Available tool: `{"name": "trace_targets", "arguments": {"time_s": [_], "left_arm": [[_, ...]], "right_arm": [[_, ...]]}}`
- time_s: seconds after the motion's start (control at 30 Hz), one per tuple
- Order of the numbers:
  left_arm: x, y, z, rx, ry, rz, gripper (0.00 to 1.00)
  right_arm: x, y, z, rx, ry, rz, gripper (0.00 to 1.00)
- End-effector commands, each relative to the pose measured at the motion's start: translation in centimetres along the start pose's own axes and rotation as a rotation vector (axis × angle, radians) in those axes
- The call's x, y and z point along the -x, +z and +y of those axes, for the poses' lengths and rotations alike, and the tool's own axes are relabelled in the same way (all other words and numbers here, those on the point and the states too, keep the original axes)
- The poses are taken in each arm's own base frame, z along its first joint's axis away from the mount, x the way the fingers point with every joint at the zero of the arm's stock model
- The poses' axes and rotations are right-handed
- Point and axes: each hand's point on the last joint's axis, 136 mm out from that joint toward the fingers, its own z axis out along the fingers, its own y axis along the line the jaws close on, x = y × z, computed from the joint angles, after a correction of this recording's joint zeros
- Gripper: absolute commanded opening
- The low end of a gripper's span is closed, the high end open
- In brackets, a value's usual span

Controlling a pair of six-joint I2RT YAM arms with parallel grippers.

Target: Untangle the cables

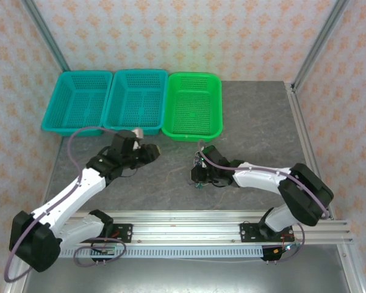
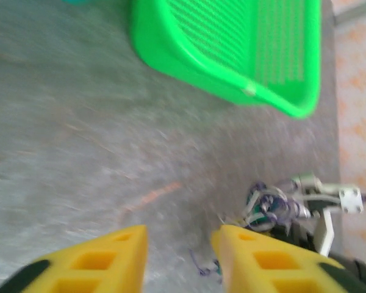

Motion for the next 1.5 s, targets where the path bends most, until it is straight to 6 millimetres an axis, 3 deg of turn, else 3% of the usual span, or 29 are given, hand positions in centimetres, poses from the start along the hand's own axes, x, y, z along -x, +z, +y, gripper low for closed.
{"name": "trace_targets", "arguments": {"time_s": [0.0, 0.07, 0.17, 0.27, 0.43, 0.57, 0.7, 0.77, 0.9, 1.03, 1.07, 1.2, 1.27, 1.4, 1.47], "left_arm": [[-0.2, -0.1, -7.4, -0.208, 0.209, 0.023, 0.42], [-1.2, 0.8, -9.4, -0.279, 0.258, 0.058, 0.42], [-1.7, 1.4, -10.5, -0.309, 0.346, 0.061, 0.43], [-1.6, 1.3, -10.5, -0.310, 0.440, 0.031, 0.42], [-1.3, 2.0, -8.9, -0.218, 0.542, 0.017, 0.41], [-2.0, 2.3, -10.1, -0.297, 0.569, 0.047, 0.41], [-1.7, 3.1, -9.8, -0.275, 0.561, 0.040, 0.38], [-1.4, 3.4, -9.5, -0.253, 0.556, 0.034, 0.29], [-0.9, 3.4, -9.1, -0.226, 0.547, 0.000, 0.00], [0.2, 3.1, -7.9, -0.153, 0.525, -0.054, 0.00], [0.4, 3.0, -7.5, -0.132, 0.518, -0.069, 0.00], [1.6, 2.3, -6.3, -0.067, 0.468, -0.143, 0.00], [1.8, 2.2, -6.0, -0.068, 0.437, -0.155, 0.00], [1.2, 2.6, -6.9, -0.165, 0.356, -0.155, 0.00], [0.9, 3.0, -7.5, -0.216, 0.314, -0.141, 0.00]], "right_arm": [[0.7, -1.3, 2.2, 0.093, -0.104, -0.025, 0.21], [0.6, -1.8, 3.6, 0.162, -0.120, -0.018, 0.19], [-0.1, -2.4, 5.7, 0.264, -0.143, 0.044, 0.20], [-0.9, -2.8, 6.9, 0.310, -0.141, 0.124, 0.20], [-1.1, -3.3, 8.6, 0.385, -0.127, 0.181, 0.20], [-1.1, -3.7, 9.8, 0.440, -0.118, 0.208, 0.20], [-1.1, -3.8, 10.3, 0.459, -0.115, 0.220, 0.19], [-1.0, -3.9, 10.3, 0.460, -0.112, 0.218, 0.19], [-0.9, -3.9, 10.0, 0.445, -0.107, 0.205, 0.18], [-1.0, -3.6, 9.6, 0.430, -0.102, 0.193, 0.19], [-0.8, -3.5, 9.2, 0.408, -0.093, 0.178, 0.21], [1.1, -2.9, 6.2, 0.251, -0.012, 0.044, 0.56], [1.8, -2.8, 5.2, 0.236, 0.045, -0.016, 0.50], [2.1, -2.4, 5.0, 0.295, 0.117, -0.071, 0.19], [2.1, -2.3, 5.2, 0.314, 0.125, -0.076, 0.09]]}}
